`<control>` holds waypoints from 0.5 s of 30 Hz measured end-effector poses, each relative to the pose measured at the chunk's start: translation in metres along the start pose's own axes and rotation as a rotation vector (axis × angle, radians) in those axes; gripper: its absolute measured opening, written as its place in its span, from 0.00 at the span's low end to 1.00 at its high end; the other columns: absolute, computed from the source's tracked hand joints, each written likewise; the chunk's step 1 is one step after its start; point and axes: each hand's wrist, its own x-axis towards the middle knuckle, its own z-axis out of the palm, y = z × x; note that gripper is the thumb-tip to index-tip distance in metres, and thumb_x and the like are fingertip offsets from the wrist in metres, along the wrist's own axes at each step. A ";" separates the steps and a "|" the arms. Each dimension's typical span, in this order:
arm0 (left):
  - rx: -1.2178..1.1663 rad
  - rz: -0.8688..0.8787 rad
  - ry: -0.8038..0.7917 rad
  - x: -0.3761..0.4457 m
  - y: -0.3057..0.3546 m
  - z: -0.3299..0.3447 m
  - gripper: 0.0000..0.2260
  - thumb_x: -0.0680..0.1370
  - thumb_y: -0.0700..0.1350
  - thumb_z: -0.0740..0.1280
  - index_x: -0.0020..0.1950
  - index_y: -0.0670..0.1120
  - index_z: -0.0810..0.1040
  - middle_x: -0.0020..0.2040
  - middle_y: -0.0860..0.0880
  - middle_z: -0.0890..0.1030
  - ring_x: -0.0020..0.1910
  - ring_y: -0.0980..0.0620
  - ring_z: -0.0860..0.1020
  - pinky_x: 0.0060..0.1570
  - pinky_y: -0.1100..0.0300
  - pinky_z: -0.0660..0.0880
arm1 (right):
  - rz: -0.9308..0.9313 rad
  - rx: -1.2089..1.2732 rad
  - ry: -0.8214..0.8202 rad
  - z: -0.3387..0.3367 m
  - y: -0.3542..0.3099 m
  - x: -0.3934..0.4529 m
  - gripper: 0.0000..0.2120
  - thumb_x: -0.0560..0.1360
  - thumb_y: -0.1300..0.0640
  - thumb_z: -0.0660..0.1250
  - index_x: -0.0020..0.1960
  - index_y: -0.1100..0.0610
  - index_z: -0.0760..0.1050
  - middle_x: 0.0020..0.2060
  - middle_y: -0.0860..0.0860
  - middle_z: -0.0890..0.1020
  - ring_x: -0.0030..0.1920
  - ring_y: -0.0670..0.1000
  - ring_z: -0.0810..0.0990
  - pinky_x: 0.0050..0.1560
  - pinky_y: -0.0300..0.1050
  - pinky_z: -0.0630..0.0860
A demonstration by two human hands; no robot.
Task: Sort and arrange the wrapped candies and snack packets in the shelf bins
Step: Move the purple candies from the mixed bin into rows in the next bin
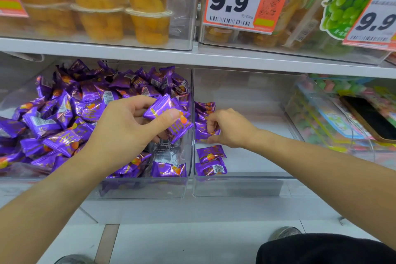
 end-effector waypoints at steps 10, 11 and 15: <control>0.002 0.006 -0.008 0.000 0.000 0.000 0.13 0.68 0.56 0.72 0.47 0.49 0.83 0.37 0.47 0.85 0.34 0.46 0.83 0.37 0.60 0.80 | 0.022 0.030 0.010 0.002 0.000 0.002 0.15 0.65 0.49 0.82 0.48 0.50 0.83 0.43 0.48 0.83 0.45 0.50 0.81 0.45 0.45 0.77; 0.003 0.005 -0.007 0.000 -0.001 0.000 0.13 0.69 0.56 0.72 0.47 0.49 0.83 0.37 0.47 0.85 0.35 0.45 0.83 0.37 0.60 0.80 | 0.025 0.033 0.011 0.001 0.001 0.002 0.15 0.65 0.49 0.82 0.49 0.50 0.83 0.43 0.48 0.84 0.45 0.49 0.81 0.45 0.45 0.77; -0.001 0.001 -0.003 0.001 -0.002 0.000 0.12 0.69 0.56 0.72 0.47 0.50 0.83 0.37 0.46 0.85 0.36 0.43 0.83 0.36 0.60 0.80 | 0.022 0.032 0.028 0.003 0.001 0.001 0.17 0.64 0.48 0.82 0.49 0.50 0.82 0.43 0.48 0.83 0.45 0.50 0.82 0.45 0.46 0.78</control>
